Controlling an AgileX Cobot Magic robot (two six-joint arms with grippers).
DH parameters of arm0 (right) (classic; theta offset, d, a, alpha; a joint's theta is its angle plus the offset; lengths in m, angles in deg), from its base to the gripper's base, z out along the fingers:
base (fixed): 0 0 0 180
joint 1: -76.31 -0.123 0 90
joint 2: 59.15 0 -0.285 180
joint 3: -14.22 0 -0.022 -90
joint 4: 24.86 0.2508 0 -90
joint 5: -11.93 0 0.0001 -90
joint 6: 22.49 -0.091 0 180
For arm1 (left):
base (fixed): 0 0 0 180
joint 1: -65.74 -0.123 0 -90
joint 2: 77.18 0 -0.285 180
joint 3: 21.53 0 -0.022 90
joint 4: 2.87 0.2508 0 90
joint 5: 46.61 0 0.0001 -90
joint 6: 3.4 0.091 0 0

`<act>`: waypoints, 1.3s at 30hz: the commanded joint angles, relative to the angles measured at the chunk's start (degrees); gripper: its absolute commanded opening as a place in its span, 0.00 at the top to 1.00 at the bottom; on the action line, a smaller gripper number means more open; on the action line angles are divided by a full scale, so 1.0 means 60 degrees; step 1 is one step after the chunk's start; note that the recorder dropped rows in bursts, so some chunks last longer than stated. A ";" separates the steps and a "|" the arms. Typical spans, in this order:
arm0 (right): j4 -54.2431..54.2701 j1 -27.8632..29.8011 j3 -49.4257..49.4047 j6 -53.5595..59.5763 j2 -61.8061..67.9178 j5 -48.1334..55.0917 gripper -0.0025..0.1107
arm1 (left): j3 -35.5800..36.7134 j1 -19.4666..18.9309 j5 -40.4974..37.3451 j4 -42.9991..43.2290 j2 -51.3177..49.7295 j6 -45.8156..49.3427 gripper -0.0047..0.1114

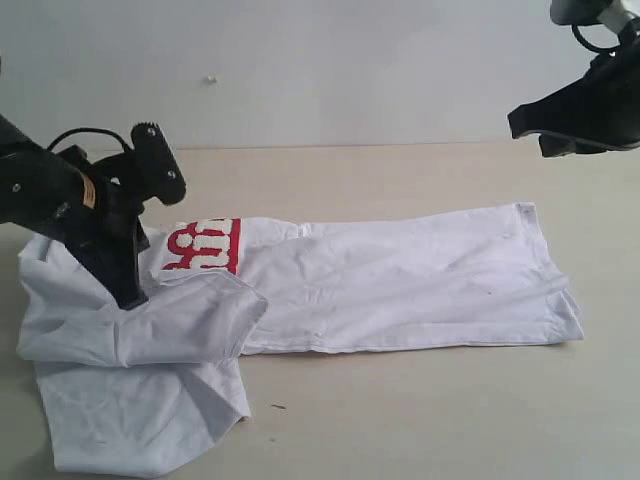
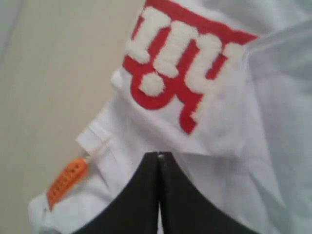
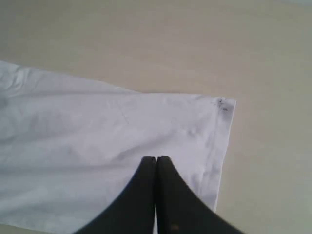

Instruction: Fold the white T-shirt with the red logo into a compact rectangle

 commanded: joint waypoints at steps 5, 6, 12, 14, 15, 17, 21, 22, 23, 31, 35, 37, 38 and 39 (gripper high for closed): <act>0.0012 0.0058 -0.0043 0.0102 -0.0090 -0.0032 0.98 | -0.0061 0.0063 -0.1125 -0.6242 0.0085 0.6981 0.89; 0.0012 0.0058 -0.0043 0.0102 -0.0090 -0.0053 0.98 | -0.0061 0.0063 -0.0987 -0.6242 0.0085 0.7050 0.82; 0.0012 0.0058 -0.0043 0.0102 -0.0090 -0.0078 0.98 | -0.0061 0.0063 0.0031 -0.5952 -0.0763 0.7370 0.57; 0.0012 0.0058 -0.0043 0.0102 -0.0090 -0.0075 0.98 | -0.0061 0.0045 0.1092 -0.5881 -0.1030 0.7370 0.64; 0.0012 0.0058 -0.0043 0.0102 -0.0090 -0.0127 0.98 | -0.0061 0.0045 0.1525 -0.5624 -0.1143 0.7370 0.69; 0.0012 0.0058 -0.0043 0.0102 -0.0090 -0.0251 0.98 | -0.0061 0.0045 0.1573 -0.5147 -0.1332 0.7370 0.78; 0.0012 0.0058 -0.0043 0.0102 -0.0090 -0.0252 0.98 | -0.0061 0.0045 0.1630 -0.4850 -0.1552 0.7370 0.95; 0.0012 0.0058 -0.0043 0.0102 -0.0090 -0.0252 0.98 | -0.0061 0.0045 0.1676 -0.4850 -0.1552 0.7370 0.96; 0.0012 0.0058 -0.0043 0.0102 -0.0090 -0.0252 0.98 | -0.0061 0.0045 0.1676 -0.4850 -0.1528 0.7370 0.96; 0.0012 0.0058 -0.0043 0.0102 -0.0090 -0.0252 0.98 | -0.0229 0.0045 0.1503 -0.4907 -0.1300 0.7329 0.92; 0.0012 0.0058 -0.0043 0.0102 -0.0090 -0.0267 0.98 | -0.0229 0.0066 0.1348 -0.5169 -0.0729 0.7329 0.66; 0.0012 0.0058 -0.0043 0.0102 -0.0090 -0.0267 0.98 | -0.0229 0.0066 0.1109 -0.5299 -0.0567 0.7329 0.54; 0.0012 0.0058 -0.0043 0.0102 -0.0090 -0.0247 0.98 | -0.0229 0.0066 0.0886 -0.5370 -0.0469 0.7329 0.50; 0.0012 0.0058 -0.0043 0.0102 -0.0090 -0.0247 0.98 | -0.0229 0.0066 0.0606 -0.5371 -0.0469 0.7329 0.50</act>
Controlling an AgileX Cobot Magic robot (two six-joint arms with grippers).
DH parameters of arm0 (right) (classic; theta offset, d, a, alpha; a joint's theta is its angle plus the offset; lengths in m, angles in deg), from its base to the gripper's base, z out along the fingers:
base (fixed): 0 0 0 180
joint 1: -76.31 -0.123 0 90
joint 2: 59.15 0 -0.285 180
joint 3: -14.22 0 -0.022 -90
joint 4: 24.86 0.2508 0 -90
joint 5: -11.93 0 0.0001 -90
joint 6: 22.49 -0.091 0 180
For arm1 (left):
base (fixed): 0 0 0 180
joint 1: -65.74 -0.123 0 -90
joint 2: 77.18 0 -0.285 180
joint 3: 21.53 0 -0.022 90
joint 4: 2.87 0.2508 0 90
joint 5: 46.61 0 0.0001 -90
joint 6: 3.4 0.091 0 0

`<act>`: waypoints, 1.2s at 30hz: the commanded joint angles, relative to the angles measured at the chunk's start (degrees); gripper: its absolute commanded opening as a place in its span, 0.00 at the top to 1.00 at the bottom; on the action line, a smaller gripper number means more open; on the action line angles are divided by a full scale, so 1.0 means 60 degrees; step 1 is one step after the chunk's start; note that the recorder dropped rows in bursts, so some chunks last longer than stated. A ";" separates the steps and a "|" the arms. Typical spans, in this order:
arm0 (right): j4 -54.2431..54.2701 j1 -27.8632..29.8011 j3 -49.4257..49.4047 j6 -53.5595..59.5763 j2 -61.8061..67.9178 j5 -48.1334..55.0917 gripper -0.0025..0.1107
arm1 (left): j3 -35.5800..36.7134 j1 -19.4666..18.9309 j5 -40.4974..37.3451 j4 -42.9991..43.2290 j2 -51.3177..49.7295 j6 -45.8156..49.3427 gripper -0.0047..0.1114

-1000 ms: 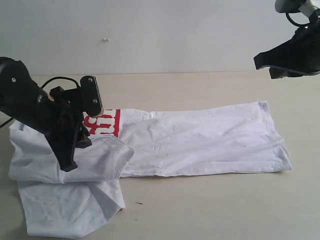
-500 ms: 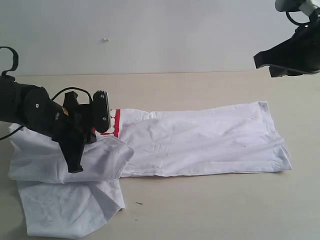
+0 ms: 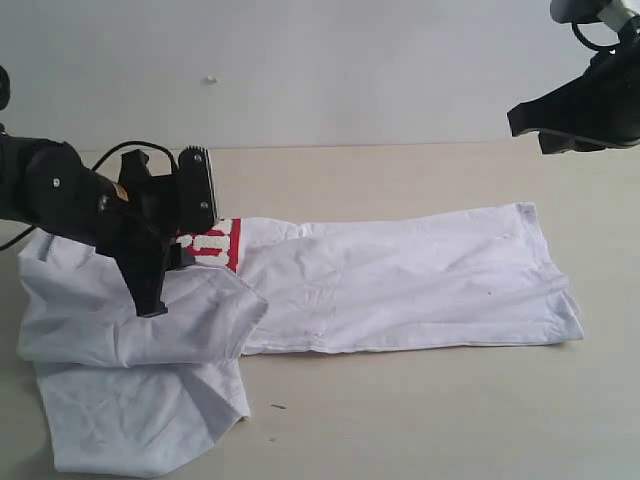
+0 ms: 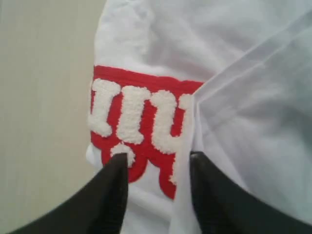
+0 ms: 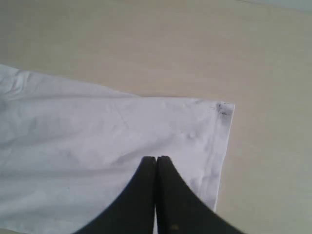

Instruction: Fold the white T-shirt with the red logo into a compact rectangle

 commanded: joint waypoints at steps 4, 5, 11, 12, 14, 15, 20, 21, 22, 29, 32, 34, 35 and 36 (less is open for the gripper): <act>0.0012 0.0058 -0.0043 0.0063 -0.0090 -0.0024 0.98 | -0.0053 0.0031 -0.1005 -0.0298 0.0173 -0.0053 0.61; 0.0012 0.0058 -0.0043 0.0063 -0.0090 0.0000 0.98 | -0.0053 0.0031 -0.0895 -0.0315 0.0173 -0.0117 0.65; 0.0012 0.0058 -0.0043 0.0063 -0.0090 -0.0037 0.98 | -0.0053 0.0031 -0.1030 -0.0649 0.0117 -0.0042 0.67; 0.0012 0.0058 -0.0043 0.0063 -0.0090 -0.0037 0.98 | -0.0053 0.0031 -0.1028 -0.0649 0.0021 -0.0043 0.66; 0.0012 0.0058 -0.0043 0.0063 -0.0090 -0.0018 0.98 | -0.0053 0.0011 -0.1010 -0.0611 -0.0210 -0.0021 0.63; 0.0012 0.0058 -0.0043 0.0063 -0.0090 0.0000 0.98 | -0.0053 0.0011 -0.1010 -0.0431 -0.0314 -0.0002 0.63; 0.0012 0.0058 -0.0043 0.0063 -0.0090 0.0019 0.98 | -0.0053 0.0011 -0.0453 0.0253 -0.0531 -0.0002 0.63; 0.0012 0.0058 -0.0043 0.0063 -0.0090 0.0019 0.98 | -0.0053 0.0011 -0.0168 0.0289 -0.0531 -0.0002 0.63; 0.0012 0.0058 -0.0043 0.0063 -0.0090 -0.0005 0.98 | -0.0053 0.0011 0.0112 0.0289 -0.0531 -0.0002 0.63; 0.0012 0.0058 -0.0043 0.0063 -0.0090 0.0018 0.98 | -0.0053 0.0011 0.1189 0.0289 -0.1092 -0.0002 0.92; 0.0012 0.0058 -0.0043 0.0063 -0.0090 0.0018 0.98 | -0.0053 0.0011 0.1411 0.0289 -0.1346 -0.0002 0.96; 0.0012 0.0058 -0.0043 0.0063 -0.0090 0.0018 0.98 | -0.0053 0.0011 0.1566 0.0289 -0.1415 -0.0002 0.96; 0.0012 0.0058 -0.0043 0.0063 -0.0090 0.0018 0.98 | -0.0053 0.0011 0.1584 0.0289 -0.1394 -0.0002 0.96; 0.0012 0.0058 -0.0043 0.0063 -0.0090 0.0018 0.98 | -0.0069 0.0011 0.1605 0.0289 -0.1332 -0.0002 0.96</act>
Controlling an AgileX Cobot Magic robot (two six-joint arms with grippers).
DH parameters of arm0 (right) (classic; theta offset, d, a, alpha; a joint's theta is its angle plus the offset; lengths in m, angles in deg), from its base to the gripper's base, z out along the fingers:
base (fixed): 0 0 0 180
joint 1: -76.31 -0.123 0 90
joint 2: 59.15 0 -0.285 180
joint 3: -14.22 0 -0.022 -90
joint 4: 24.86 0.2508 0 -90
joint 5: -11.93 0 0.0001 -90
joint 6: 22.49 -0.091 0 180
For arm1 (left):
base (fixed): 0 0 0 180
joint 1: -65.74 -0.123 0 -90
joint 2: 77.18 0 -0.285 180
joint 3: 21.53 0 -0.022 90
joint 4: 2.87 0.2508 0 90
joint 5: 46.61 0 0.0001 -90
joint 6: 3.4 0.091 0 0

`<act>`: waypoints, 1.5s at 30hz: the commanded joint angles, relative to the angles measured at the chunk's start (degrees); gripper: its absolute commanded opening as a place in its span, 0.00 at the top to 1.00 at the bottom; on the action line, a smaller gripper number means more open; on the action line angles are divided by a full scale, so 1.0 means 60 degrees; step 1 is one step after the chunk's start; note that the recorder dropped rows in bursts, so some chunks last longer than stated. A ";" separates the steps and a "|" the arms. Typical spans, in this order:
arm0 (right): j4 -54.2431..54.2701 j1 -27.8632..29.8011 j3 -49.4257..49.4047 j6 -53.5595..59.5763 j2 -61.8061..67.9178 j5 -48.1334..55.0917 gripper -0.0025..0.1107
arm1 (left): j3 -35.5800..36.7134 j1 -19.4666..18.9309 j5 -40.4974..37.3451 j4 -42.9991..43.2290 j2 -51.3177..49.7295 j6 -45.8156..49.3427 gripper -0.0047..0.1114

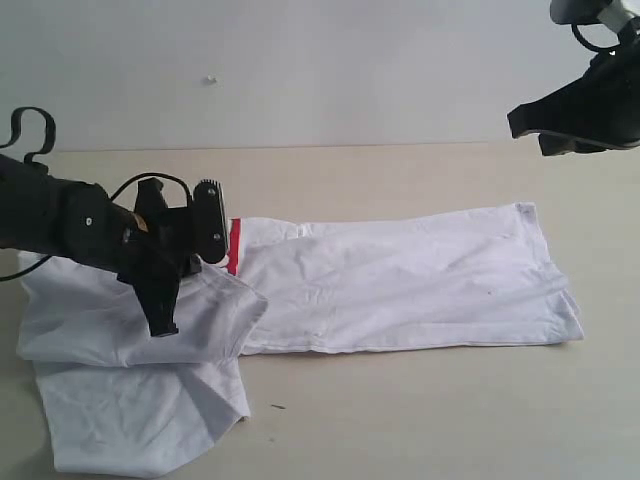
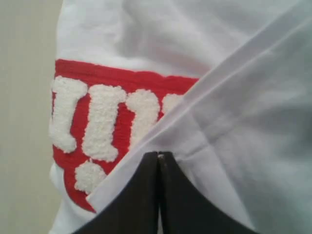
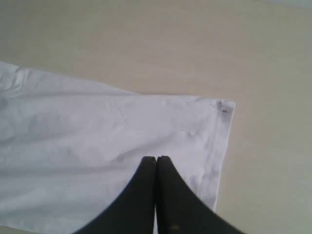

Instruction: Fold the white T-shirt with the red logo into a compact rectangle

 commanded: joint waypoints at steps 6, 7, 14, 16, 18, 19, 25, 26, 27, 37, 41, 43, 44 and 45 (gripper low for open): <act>0.0012 0.0058 -0.0043 0.0045 -0.0090 -0.0038 0.98 | -0.0349 0.0011 0.0228 -0.0199 0.0582 -0.0696 0.96; 0.0012 0.0058 -0.0043 0.0045 -0.0090 -0.0038 0.98 | -0.0370 0.0011 -0.0011 -0.0271 0.0679 -0.0904 0.96; 0.0012 0.0058 -0.0043 0.0045 -0.0090 -0.0038 0.98 | -0.0490 0.0525 -0.2804 -0.1000 0.0893 -0.1036 0.90; 0.0012 0.0058 -0.0043 0.0045 -0.0090 0.0064 0.98 | -0.0891 0.0563 -0.3727 -0.1837 0.0970 -0.1036 0.80; 0.0107 0.0058 -0.0043 0.0045 -0.0090 0.0133 0.98 | -0.1373 0.0563 -0.4974 -0.2485 0.1005 -0.0954 0.71; 0.0130 0.0058 -0.0043 0.0045 -0.0090 0.0133 0.98 | -0.1555 0.0563 -0.5642 -0.2571 0.0977 -0.0915 0.65; 0.0127 0.0058 -0.0043 0.0045 -0.0090 0.0096 0.98 | -0.1673 0.0680 -0.6401 -0.3029 0.0730 -0.0068 0.54; 0.0127 0.0058 -0.0043 0.0045 -0.0090 0.0096 0.98 | -0.1673 0.0736 -0.6348 -0.3082 0.0686 0.0241 0.54; 0.0169 0.0058 -0.0043 0.0045 -0.0090 0.0095 0.98 | -0.1673 0.0818 -0.6201 -0.3082 0.0625 0.0475 0.54; 0.0168 0.0058 -0.0043 0.0045 -0.0090 0.0169 0.98 | -0.1673 0.0784 -0.3588 -0.2073 -0.0847 0.0610 0.54; 0.0168 0.0058 -0.0043 0.0045 -0.0090 0.0169 0.98 | -0.1717 0.0784 -0.3126 -0.2030 -0.0956 0.0610 0.54; 0.0168 0.0058 -0.0043 0.0045 -0.0090 0.0135 0.98 | -0.1717 0.0784 -0.3124 -0.2030 -0.0812 0.0580 0.54; 0.0168 0.0058 -0.0043 0.0045 -0.0090 0.0113 0.98 | -0.1717 0.0784 -0.3257 -0.2030 -0.0696 0.0516 0.55; 0.0168 0.0058 -0.0043 0.0045 -0.0090 0.0072 0.98 | -0.1717 0.0784 -0.3452 -0.2057 -0.0565 0.0506 0.56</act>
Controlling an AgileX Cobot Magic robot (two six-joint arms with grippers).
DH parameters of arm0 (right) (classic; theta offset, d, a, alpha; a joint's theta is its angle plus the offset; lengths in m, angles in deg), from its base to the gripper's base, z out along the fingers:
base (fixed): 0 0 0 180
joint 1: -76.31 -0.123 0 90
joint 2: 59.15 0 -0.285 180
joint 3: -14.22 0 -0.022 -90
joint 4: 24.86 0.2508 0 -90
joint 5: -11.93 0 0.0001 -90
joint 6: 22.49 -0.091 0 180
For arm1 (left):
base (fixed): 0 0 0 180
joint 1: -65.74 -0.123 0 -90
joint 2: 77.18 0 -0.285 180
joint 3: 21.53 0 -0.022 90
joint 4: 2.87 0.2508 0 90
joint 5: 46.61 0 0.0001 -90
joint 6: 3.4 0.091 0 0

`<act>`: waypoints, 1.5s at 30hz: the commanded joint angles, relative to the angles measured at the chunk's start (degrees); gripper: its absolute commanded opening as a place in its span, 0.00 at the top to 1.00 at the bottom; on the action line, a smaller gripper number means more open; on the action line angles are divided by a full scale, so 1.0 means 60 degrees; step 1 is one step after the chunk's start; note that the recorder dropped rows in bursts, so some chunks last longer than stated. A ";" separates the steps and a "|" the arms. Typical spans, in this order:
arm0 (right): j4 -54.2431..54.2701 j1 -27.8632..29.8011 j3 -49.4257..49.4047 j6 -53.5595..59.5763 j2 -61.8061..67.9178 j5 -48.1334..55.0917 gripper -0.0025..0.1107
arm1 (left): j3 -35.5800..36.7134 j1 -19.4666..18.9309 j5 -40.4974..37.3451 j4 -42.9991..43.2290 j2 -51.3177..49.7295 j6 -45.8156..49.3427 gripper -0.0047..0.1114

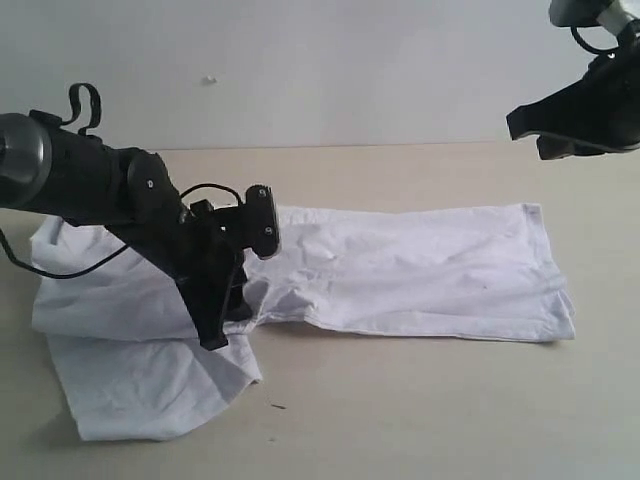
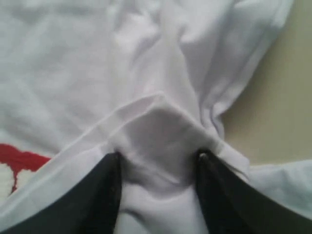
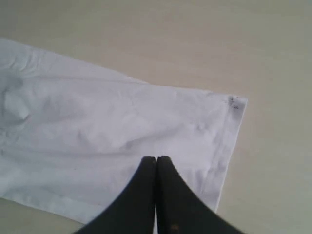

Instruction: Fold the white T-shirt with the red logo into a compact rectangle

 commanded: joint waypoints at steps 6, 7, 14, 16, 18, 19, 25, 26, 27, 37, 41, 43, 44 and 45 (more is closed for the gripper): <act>0.0014 0.0058 -0.0043 0.0027 -0.0090 -0.0064 0.98 | 0.0054 -0.0052 -0.3270 0.0572 0.0112 -0.0086 0.70; 0.0014 0.0058 -0.0043 0.0027 -0.0090 -0.0064 0.98 | 0.0054 -0.0052 -0.3485 0.0808 0.0045 -0.0104 0.70; 0.0032 0.0058 -0.0043 0.0027 -0.0090 -0.0025 0.98 | 0.0054 -0.0052 -0.2284 0.0474 0.1455 -0.1234 0.44; 0.0032 0.0058 -0.0043 0.0027 -0.0090 -0.0071 0.98 | 0.0054 -0.0052 -0.2403 0.0204 0.2127 -0.1414 0.44; 0.0032 0.0058 -0.0043 0.0027 -0.0090 -0.0071 0.98 | 0.0081 -0.0052 -0.3583 -0.1208 0.2602 -0.1414 0.44; 0.0032 0.0058 -0.0043 0.0027 -0.0090 -0.0052 0.98 | 0.0231 0.0042 -0.4054 -0.1562 0.2679 -0.1430 0.44; 0.0032 0.0058 -0.0043 0.0027 -0.0090 0.0092 0.98 | 0.2627 0.1801 -0.3455 0.2039 0.2892 -0.4880 0.43; 0.0032 0.0058 -0.0043 0.0027 -0.0090 0.0176 0.98 | 0.2985 0.1964 -0.3156 0.2438 0.2892 -0.5373 0.43; 0.0032 0.0058 -0.0043 0.0027 -0.0090 0.0221 0.98 | 0.3271 0.2041 -0.2826 0.2684 0.2892 -0.5692 0.43; 0.0277 0.0058 -0.0043 0.0046 -0.0090 0.0304 0.98 | 0.4262 0.2039 -0.1679 0.5031 0.2666 -0.7698 0.50; 0.0277 0.0058 -0.0043 0.0046 -0.0090 0.0304 0.98 | 0.4262 0.2039 -0.1851 0.5512 0.2261 -0.7698 0.74; 0.0277 0.0058 -0.0043 0.0046 -0.0090 0.0304 0.98 | 0.4242 0.2039 -0.1917 0.5714 0.2240 -0.7698 0.92; 0.0277 0.0058 -0.0043 0.0046 -0.0090 0.0304 0.98 | 0.4174 0.2039 -0.2076 0.5735 0.2292 -0.7698 0.96; 0.0277 0.0058 -0.0043 0.0046 -0.0090 0.0304 0.98 | 0.4025 0.2039 -0.2379 0.5735 0.2396 -0.7682 0.96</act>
